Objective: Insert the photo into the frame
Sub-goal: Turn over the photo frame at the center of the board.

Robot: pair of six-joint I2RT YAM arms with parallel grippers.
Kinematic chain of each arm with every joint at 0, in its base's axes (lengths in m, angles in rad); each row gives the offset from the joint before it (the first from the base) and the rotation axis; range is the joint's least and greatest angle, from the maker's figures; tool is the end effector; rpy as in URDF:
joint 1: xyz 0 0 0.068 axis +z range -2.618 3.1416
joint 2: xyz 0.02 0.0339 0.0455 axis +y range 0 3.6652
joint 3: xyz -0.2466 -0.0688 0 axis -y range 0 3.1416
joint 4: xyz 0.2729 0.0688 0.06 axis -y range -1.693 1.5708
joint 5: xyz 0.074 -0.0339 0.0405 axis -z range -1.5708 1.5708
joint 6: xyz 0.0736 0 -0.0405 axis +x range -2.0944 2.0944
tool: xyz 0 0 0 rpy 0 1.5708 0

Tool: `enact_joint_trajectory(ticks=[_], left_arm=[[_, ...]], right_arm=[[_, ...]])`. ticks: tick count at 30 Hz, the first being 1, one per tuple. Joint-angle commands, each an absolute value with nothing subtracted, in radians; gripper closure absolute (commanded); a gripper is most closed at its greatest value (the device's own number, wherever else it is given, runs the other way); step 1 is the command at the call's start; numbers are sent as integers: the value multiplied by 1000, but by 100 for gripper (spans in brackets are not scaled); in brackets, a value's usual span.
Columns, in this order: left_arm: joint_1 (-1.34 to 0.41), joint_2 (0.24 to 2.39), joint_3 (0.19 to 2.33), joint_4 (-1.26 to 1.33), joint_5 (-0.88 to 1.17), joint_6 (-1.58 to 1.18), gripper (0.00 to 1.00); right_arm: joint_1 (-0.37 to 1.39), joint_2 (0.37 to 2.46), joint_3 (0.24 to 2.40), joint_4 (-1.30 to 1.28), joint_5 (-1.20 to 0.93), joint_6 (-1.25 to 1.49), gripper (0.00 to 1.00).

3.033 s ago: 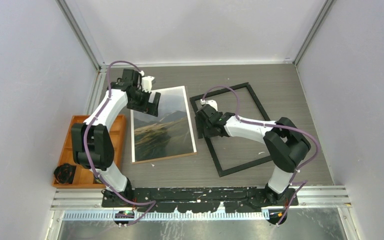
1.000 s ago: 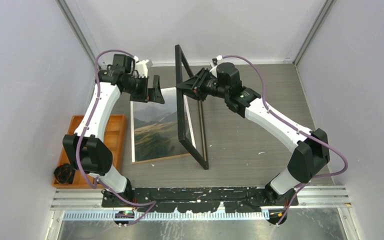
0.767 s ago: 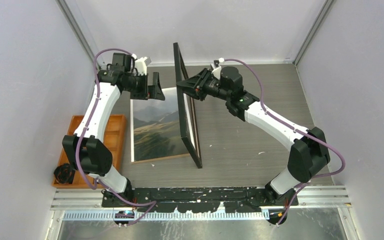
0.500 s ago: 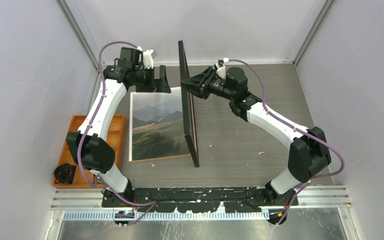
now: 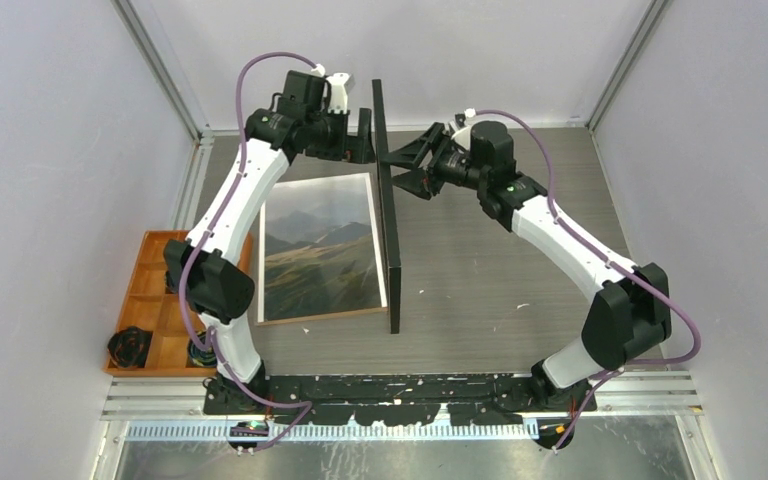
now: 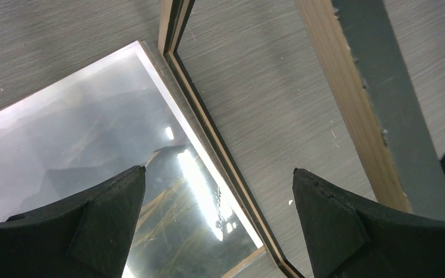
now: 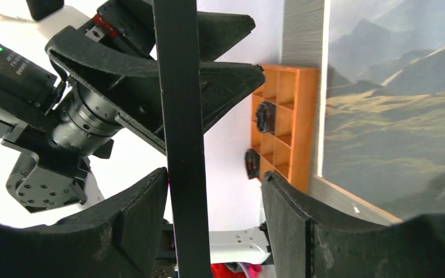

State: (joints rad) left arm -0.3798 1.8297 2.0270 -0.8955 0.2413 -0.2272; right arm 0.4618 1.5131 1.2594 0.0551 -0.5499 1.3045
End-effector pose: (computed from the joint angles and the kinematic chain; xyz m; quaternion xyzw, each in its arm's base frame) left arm 0.4118 -0.1833 0.3707 0.1193 0.8932 -0.2295 0.3677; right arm 0.3580 0.2212 0.3223 0.1476 0.7499 0.6045 0.2247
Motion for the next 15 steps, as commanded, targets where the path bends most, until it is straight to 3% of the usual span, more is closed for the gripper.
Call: enact_joint_trajectory(ticks=[1,6,15], left_arm=[[-400,1860,2087,-903,186,-212,0],[-413,1880,2083,-902,156,-200,0],[-428,1910,2061,-896,116,-167,0]], right_arm=[[452,1457,1390,-229,-549,1120,34],[451,1450,1492,-418,-517,993,32],[451,1484,1596,-527,-547,930,32]])
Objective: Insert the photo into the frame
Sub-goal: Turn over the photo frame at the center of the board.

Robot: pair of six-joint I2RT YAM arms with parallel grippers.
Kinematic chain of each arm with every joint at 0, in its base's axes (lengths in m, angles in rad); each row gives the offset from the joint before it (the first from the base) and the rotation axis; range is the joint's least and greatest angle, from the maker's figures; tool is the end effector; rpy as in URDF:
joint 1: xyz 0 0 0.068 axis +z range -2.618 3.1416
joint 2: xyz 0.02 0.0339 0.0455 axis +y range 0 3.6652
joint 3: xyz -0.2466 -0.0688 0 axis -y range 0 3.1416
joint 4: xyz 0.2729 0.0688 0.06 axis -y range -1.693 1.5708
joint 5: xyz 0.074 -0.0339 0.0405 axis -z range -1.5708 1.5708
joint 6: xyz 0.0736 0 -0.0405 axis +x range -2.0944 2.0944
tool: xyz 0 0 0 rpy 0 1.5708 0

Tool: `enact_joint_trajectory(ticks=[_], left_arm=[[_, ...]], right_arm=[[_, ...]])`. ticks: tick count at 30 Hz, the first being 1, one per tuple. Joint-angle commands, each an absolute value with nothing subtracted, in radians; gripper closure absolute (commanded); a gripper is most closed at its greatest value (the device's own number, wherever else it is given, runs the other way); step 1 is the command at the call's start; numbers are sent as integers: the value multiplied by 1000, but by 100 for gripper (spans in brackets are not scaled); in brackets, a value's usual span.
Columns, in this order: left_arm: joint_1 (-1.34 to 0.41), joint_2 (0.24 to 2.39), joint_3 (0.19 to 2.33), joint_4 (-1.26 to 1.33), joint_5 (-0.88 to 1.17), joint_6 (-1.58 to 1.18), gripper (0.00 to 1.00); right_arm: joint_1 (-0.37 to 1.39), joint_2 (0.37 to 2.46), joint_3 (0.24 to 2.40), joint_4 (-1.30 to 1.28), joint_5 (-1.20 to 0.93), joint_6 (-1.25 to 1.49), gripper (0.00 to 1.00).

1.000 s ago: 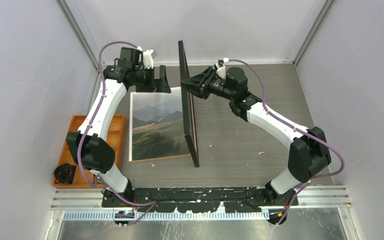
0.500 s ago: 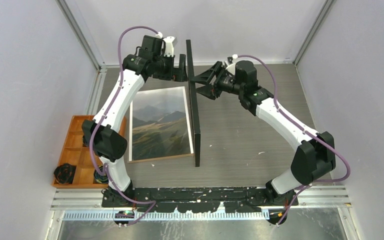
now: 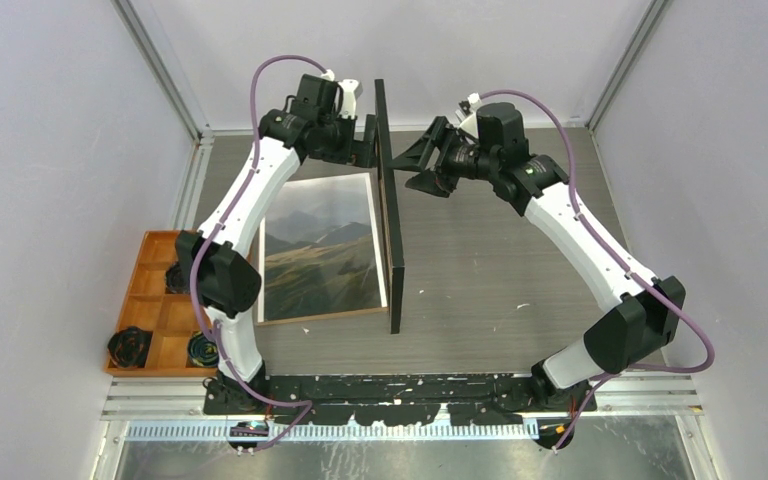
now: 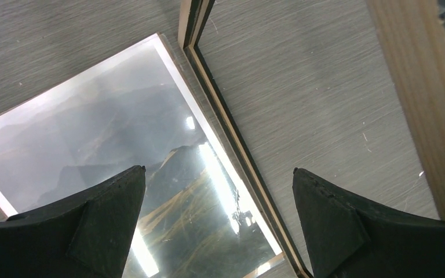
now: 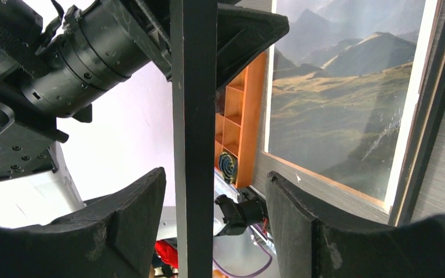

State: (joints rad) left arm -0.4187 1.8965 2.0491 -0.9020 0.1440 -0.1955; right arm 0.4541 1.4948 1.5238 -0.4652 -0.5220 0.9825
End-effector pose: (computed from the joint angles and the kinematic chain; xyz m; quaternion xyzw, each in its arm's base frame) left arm 0.4224 -0.1995 0.3479 0.1304 0.9056 -0.1832 0.3596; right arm 0.3409 0.2072 0.3691 0.0789 0.8227 0.5055 0.2477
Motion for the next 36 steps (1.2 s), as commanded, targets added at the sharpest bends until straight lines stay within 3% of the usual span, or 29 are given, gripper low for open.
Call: enact_joint_trajectory(ticks=[1,10,18,24,30,36], left_arm=[[-429,1912,2068,-896,117,-166,0],[-483,1980,2205,-957,102,-129,0],[-486,1979,2186,-964,87,-100,0],[-486,1947,2097,-951,64,-64,0],[-477,1869,1855,-903,63,78,0],[-477,1832,1607,-820,-51,217,0]], right_arm=[[452,1488,1605,-532,-550,929,32],[451,1510,1697,-620,-547,892,32],[452,1537,1789,-799,-491,795,36],[452,1562,1853,-927,-424,714,40],[452,1554,1898,-1046,-310,639,63],[451,1546,1891,-1123,-217,577,67]])
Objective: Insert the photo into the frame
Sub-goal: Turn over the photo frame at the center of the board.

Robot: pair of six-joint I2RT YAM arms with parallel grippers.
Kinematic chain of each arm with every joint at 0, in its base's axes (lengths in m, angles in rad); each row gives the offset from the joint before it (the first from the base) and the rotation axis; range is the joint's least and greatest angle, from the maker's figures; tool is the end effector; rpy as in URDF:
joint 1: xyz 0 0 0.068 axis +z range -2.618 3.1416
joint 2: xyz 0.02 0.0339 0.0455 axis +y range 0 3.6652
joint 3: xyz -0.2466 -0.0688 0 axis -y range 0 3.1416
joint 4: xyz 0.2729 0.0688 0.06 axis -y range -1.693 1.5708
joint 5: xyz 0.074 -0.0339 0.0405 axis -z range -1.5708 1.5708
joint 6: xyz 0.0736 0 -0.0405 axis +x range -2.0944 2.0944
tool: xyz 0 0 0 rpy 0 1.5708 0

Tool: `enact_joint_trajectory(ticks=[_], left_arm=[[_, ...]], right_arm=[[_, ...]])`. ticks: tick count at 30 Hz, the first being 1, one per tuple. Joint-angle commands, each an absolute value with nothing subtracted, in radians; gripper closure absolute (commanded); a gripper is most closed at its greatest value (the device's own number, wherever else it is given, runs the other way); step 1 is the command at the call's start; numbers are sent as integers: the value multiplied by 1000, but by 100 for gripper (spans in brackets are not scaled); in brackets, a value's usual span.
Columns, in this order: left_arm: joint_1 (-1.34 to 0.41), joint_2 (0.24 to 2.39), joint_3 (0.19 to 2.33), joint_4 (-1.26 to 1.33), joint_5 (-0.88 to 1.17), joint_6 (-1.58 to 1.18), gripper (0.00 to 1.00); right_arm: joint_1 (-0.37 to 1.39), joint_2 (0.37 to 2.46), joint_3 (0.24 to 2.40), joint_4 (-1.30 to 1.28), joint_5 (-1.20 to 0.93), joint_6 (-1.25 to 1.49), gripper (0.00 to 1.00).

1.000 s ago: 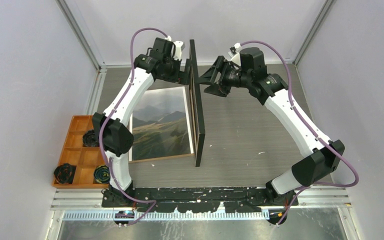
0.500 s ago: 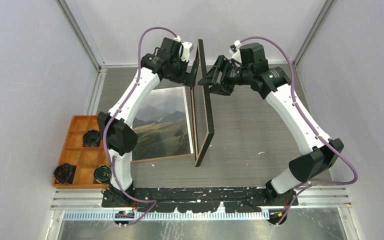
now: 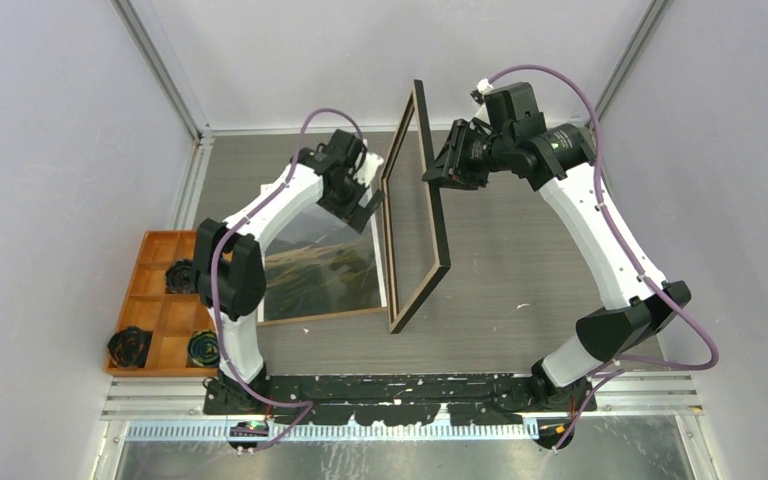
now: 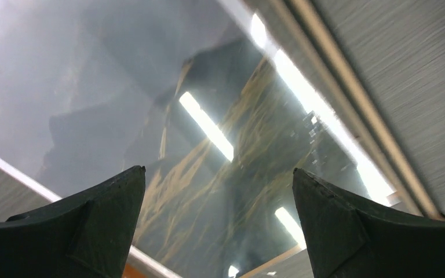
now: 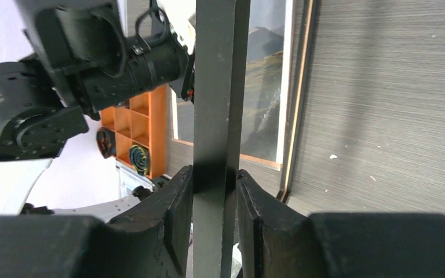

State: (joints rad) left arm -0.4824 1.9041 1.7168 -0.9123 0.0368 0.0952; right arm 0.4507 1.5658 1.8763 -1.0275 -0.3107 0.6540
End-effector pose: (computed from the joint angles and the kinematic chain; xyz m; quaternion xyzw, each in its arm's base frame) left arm 0.3947 -0.2097 0.2232 0.2810 0.9307 -0.0625 0.2256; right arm 0.3222 0.1809 0.4059 0.0275 0.9012 0.3345 0.2743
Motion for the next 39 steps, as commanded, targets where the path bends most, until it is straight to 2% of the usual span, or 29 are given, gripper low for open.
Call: enact_joint_trajectory(ticks=[1,8,13,19,26,34,39], left_arm=[[-477,1827,1563,-775,-70,227,0],[-494,1811,1400,-581,-135,219,1],[-534,1842,1407,-544,-158,199,1],[-596,1886,1460,-536,-146,194,1],[-615,1997,1460,-500,-274,250,1],[-619,2014,1453,-476,-248,239,1],[-637,2000,1449,-473,-195,231,1]], right_arm=[[450,1543,1884,-1131,-203,569,68],[430,1475,1794,-1101,-151,526,78],[426,1420,1715,-1085,-103,491,86],[415,1382,1660,-1126,-28,442,88],[407,1348,1595,-1136,79,396,93],[396,1333,1491,-1118,207,378,99],[388,1328,1432,-1099,246,373,99]])
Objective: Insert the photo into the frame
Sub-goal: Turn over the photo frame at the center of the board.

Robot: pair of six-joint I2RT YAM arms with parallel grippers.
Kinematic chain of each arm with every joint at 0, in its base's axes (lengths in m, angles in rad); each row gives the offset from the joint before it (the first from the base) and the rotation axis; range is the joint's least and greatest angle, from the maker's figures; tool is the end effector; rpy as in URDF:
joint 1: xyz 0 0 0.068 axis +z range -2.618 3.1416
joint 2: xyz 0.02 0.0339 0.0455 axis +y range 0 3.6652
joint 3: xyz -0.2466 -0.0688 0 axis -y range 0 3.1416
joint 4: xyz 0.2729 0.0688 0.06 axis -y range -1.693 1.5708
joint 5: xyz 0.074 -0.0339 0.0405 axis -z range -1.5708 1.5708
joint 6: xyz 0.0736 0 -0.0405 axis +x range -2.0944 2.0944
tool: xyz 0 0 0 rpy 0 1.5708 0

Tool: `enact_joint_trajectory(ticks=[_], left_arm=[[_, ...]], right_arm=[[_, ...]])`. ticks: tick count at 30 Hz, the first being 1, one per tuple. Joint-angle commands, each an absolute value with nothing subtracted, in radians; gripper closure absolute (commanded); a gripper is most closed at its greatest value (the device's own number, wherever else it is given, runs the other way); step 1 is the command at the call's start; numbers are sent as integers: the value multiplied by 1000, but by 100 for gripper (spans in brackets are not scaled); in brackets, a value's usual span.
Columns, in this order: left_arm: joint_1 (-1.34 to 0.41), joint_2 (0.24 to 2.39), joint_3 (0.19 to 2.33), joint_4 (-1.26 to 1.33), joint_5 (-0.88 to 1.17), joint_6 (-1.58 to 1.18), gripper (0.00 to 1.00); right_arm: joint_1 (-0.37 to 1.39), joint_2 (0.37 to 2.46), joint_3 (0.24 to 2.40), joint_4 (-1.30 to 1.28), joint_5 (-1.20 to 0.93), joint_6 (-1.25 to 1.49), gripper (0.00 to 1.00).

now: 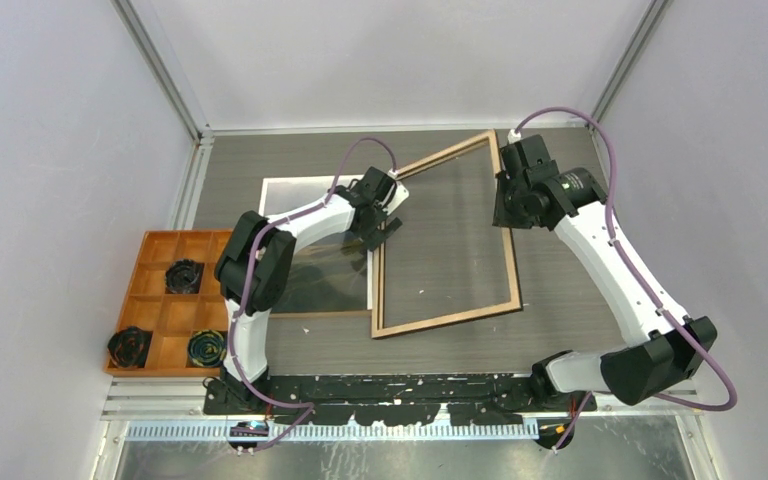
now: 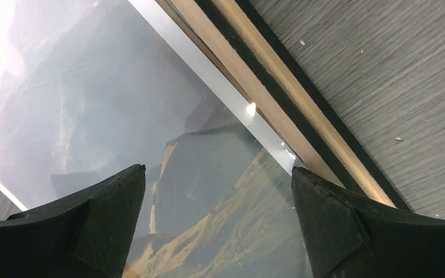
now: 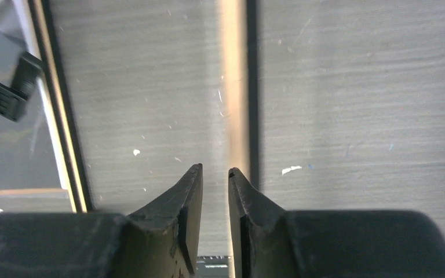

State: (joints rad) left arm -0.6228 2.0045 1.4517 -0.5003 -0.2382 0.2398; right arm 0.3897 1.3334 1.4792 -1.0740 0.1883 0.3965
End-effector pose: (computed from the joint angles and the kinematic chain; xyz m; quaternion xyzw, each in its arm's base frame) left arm 0.3833 -0.2539 0.1186 0.3736 0.8847 0.0644 0.2714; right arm 0.2929 0.1054 0.3351 0.0329 0.9445 0.0380 0.3246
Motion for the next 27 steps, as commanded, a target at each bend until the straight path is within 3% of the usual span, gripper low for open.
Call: enact_joint_trajectory(ticks=[1,16,17,20,23,27], left_arm=[[-641,2000,1451,-472,-186,231,1],[-644,2035,1474,-511,-163,238,0],[-643,2024,1477,-522,-148,235,0],[-643,2002,1477,-535,-114,231,0],[-647,1998,1474,-533,-107,226,0],[-659,2009,1479,-517,-125,224,0]], right_arm=[[386,1327,1417,-1094,251,372,99],[353,1440,1217,-942,307,431,99],[349,1451,1213,-928,315,443,94],[318,1476,1192,-865,337,485,60],[266,1508,1158,-790,339,526,39],[224,1557,1104,-698,307,549,33]])
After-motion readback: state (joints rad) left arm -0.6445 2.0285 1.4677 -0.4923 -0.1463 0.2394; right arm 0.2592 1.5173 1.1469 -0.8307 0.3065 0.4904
